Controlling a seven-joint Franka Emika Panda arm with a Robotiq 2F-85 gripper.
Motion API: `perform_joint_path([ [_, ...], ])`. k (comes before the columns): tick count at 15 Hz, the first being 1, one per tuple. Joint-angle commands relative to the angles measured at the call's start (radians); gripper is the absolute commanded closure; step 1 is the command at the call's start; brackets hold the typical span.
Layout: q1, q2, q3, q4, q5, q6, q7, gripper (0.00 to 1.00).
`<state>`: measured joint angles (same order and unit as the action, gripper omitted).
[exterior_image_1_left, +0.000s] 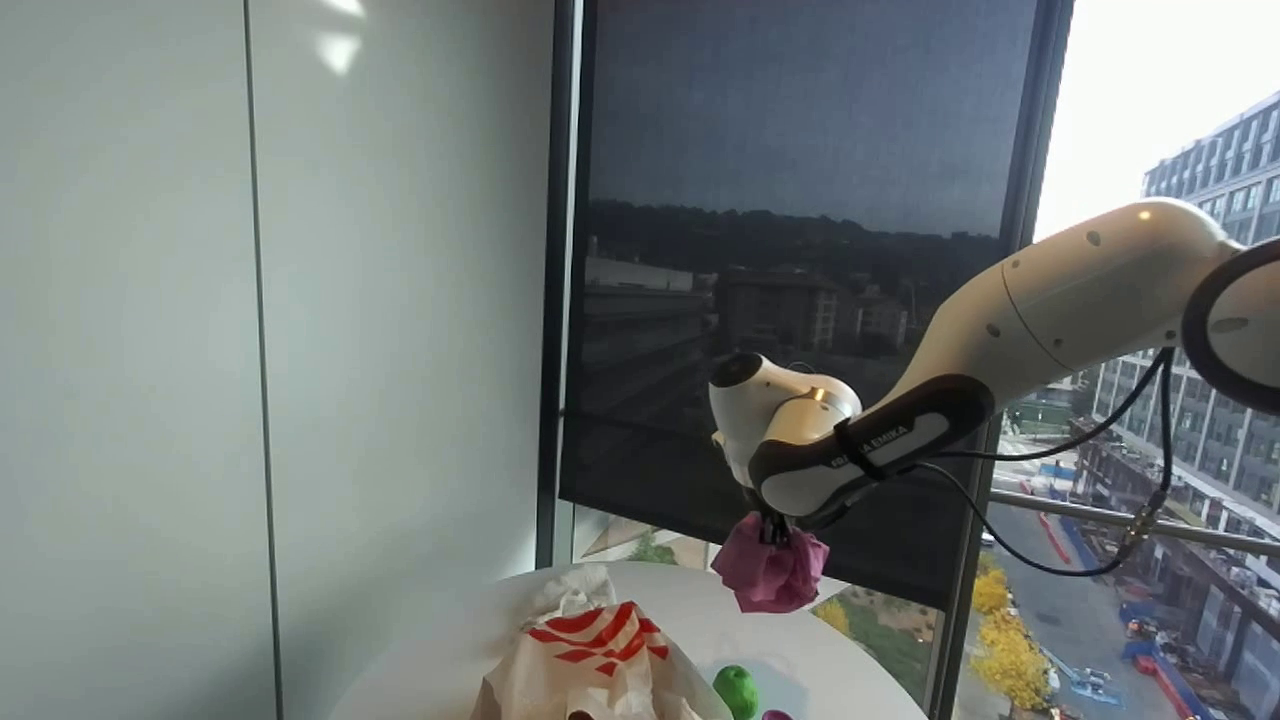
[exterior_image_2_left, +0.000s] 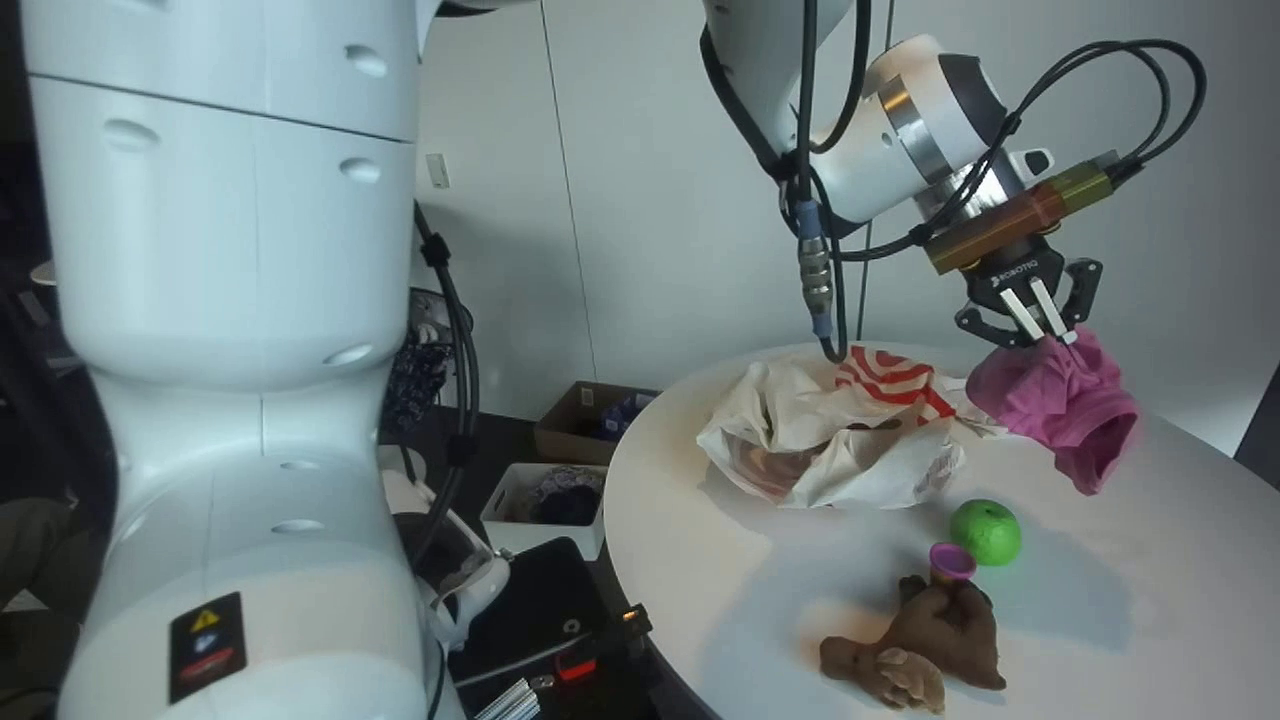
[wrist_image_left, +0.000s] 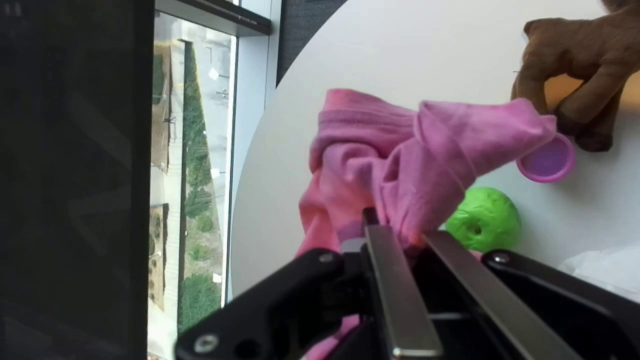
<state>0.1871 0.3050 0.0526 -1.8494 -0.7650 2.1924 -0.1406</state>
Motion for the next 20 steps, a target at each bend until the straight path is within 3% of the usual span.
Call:
perform_joint_path([
  [1, -0.016, 0.121, -0.039, 0.048, -0.104, 0.05, 0.157, 0.92],
  [5, -0.015, 0.27, -0.089, 0.136, -0.226, 0.055, 0.281, 0.91],
  [7, -0.033, 0.317, -0.081, 0.165, -0.218, 0.059, 0.274, 0.9],
  [8, -0.042, 0.333, -0.074, 0.173, -0.199, 0.065, 0.264, 0.65],
  [9, -0.05, 0.339, -0.066, 0.177, -0.187, 0.077, 0.247, 0.64],
  [15, -0.048, 0.256, -0.019, 0.148, -0.137, 0.09, 0.178, 0.2],
  [18, -0.07, 0.195, 0.062, 0.143, 0.021, 0.086, 0.004, 0.0],
  [20, -0.075, 0.152, 0.114, 0.146, 0.156, 0.074, -0.132, 0.0],
])
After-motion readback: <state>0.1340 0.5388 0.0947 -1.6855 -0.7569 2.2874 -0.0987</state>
